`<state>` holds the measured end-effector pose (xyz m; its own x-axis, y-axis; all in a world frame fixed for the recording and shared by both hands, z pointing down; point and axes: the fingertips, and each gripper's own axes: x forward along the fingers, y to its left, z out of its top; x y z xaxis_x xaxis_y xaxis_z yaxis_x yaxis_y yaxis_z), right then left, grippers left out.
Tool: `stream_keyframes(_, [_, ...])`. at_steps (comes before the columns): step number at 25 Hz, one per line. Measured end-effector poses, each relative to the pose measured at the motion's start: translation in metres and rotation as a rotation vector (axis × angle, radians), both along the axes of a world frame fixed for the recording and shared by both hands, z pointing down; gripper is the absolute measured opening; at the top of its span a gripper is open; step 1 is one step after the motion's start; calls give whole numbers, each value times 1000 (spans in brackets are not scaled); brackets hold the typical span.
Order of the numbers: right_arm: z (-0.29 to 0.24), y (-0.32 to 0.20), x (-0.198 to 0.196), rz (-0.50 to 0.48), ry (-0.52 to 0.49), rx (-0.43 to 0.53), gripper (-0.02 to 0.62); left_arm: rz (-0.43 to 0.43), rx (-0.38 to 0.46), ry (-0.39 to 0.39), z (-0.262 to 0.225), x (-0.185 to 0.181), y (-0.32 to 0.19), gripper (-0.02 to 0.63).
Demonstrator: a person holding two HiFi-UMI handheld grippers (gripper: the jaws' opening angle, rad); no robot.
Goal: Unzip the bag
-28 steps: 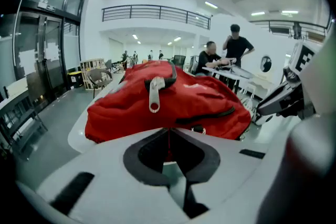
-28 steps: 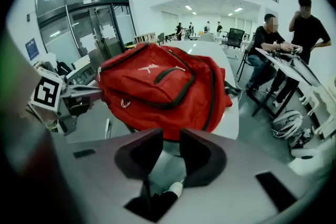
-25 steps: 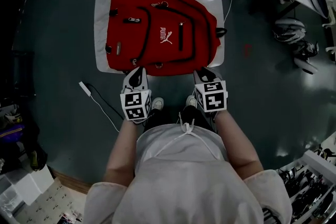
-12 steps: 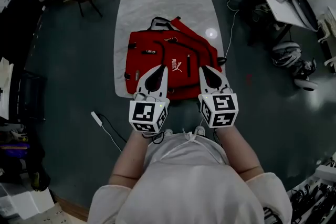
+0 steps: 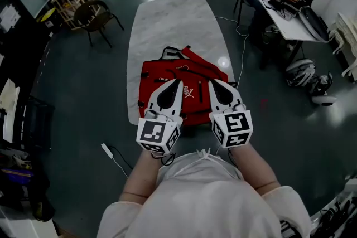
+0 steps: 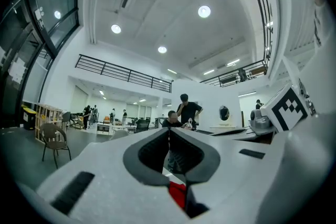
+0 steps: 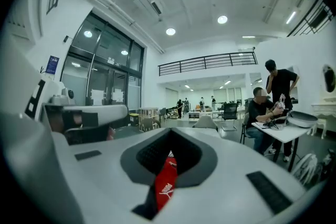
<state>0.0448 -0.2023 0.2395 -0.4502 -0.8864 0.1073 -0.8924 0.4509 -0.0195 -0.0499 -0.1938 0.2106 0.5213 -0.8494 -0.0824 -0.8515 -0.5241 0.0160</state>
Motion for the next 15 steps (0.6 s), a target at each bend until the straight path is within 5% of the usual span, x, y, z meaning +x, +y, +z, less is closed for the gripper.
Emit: stream_keyframes(15, [17, 8, 2, 21, 12, -32, 26, -11, -37, 39, 9, -6, 6, 21])
